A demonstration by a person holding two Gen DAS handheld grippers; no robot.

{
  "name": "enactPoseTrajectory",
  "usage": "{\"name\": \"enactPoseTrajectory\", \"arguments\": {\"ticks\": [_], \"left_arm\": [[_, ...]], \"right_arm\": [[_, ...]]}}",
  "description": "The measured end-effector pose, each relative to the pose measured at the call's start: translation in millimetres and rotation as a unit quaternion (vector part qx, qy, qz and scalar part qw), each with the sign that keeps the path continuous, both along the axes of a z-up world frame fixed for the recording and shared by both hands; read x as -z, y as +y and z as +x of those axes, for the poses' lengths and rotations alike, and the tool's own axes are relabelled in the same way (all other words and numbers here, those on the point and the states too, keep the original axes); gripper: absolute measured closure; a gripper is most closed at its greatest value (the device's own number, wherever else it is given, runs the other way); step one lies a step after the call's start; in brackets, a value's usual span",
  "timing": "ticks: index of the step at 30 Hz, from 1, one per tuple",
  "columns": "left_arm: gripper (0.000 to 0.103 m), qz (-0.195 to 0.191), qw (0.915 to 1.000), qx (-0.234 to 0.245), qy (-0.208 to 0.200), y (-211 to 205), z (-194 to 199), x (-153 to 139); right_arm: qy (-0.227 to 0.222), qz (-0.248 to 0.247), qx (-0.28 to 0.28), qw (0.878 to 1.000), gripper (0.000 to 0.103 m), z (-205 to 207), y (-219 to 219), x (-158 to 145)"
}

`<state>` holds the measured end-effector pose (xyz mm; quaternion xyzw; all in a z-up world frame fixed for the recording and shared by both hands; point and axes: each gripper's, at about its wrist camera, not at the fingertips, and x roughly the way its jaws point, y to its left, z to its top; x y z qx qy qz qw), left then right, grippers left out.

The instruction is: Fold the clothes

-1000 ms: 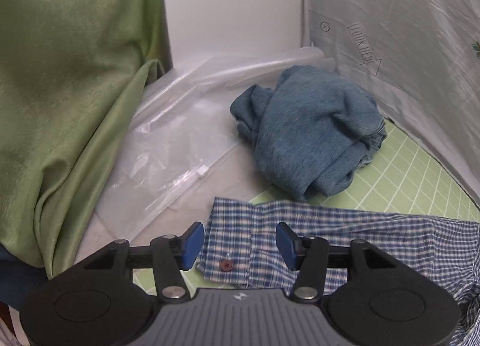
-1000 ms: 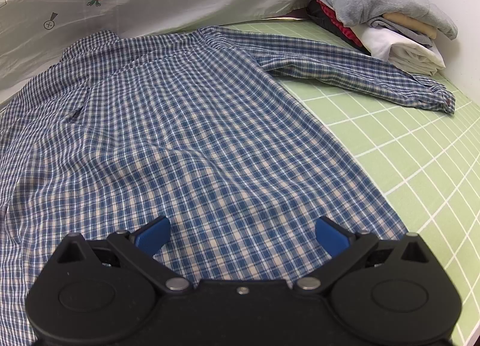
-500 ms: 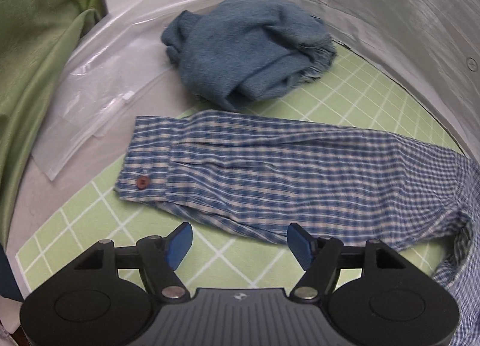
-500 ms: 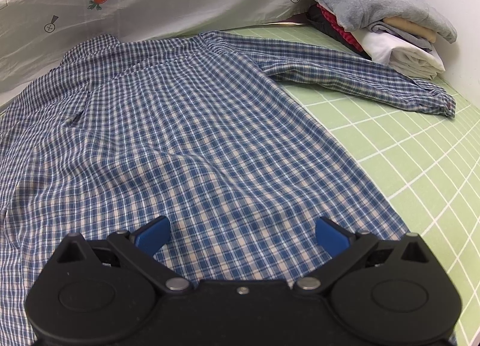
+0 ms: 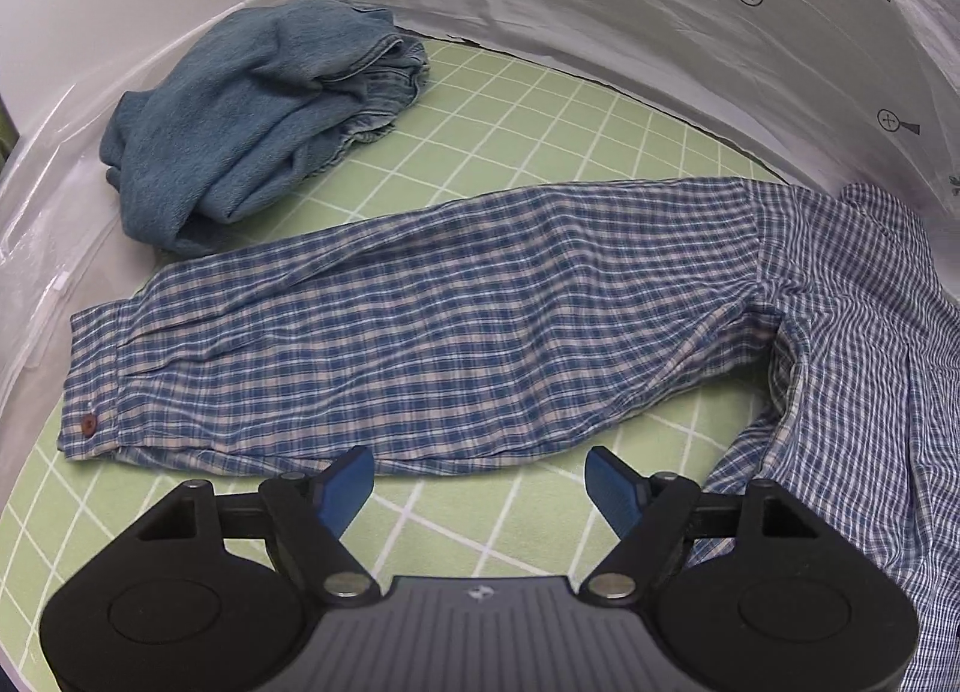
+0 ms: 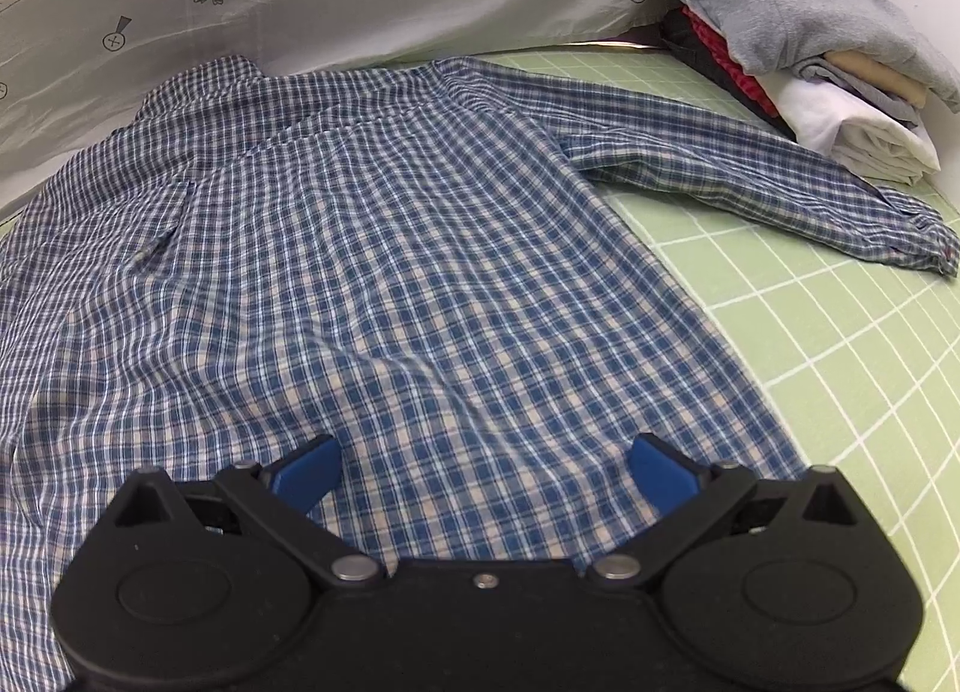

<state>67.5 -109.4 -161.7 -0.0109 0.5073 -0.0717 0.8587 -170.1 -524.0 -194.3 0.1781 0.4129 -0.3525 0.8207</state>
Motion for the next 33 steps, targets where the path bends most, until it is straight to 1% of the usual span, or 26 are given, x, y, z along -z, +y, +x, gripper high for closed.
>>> {"name": "enactPoseTrajectory", "arguments": {"ticks": [2,4,8,11,14,19,21,22,23,25,27,29,30,31,32,33], "left_arm": [[0.023,0.003,1.0,0.0,0.002,-5,6,2],[0.023,0.005,0.9999,-0.008,0.008,-8,16,5],[0.023,0.015,0.9995,-0.022,0.018,-12,37,13],[0.023,0.025,0.9989,-0.031,0.026,-15,54,19],[0.02,0.034,0.9982,-0.037,0.033,-18,70,27],[0.012,0.055,0.9967,-0.049,0.032,-26,92,37],[0.01,0.055,0.9966,-0.053,0.03,-28,99,38],[0.008,0.055,0.9965,-0.056,0.03,-29,102,39],[0.007,0.054,0.9964,-0.059,0.029,-30,104,39],[0.003,0.054,0.996,-0.066,0.026,-31,107,41],[0.001,0.055,0.9955,-0.074,0.025,-32,110,41],[0.0,0.055,0.9952,-0.077,0.024,-33,111,42],[0.0,0.055,0.9951,-0.078,0.023,-33,111,42],[0.0,0.055,0.9951,-0.08,0.023,-33,112,42],[0.0,0.055,0.995,-0.08,0.022,-34,112,42],[0.0,0.055,0.9951,-0.08,0.022,-34,113,42]], "right_arm": [[-0.002,0.013,-0.002,1.0,0.0,12,-9,-3],[-0.023,0.018,-0.003,1.0,0.0,25,-16,-7],[-0.056,0.013,-0.013,0.998,0.0,71,-34,-18],[-0.078,0.008,-0.032,0.996,0.0,119,-54,-26],[-0.086,-0.013,-0.041,0.995,0.0,167,-70,-32],[-0.118,-0.022,-0.092,0.988,0.008,244,-92,-39],[-0.131,-0.015,-0.12,0.984,0.009,273,-99,-37],[-0.136,-0.007,-0.134,0.982,0.012,286,-101,-36],[-0.138,0.002,-0.147,0.979,0.013,301,-103,-35],[-0.128,0.009,-0.164,0.978,0.014,327,-109,-30],[-0.1,0.011,-0.178,0.979,0.014,350,-110,-20],[-0.086,0.031,-0.19,0.978,0.018,365,-115,-12],[-0.089,0.049,-0.196,0.975,0.027,369,-118,-10],[-0.097,0.07,-0.202,0.972,0.048,371,-121,-9],[-0.105,0.083,-0.204,0.97,0.06,372,-124,-9],[-0.114,0.095,-0.207,0.967,0.09,373,-127,-9]]}}
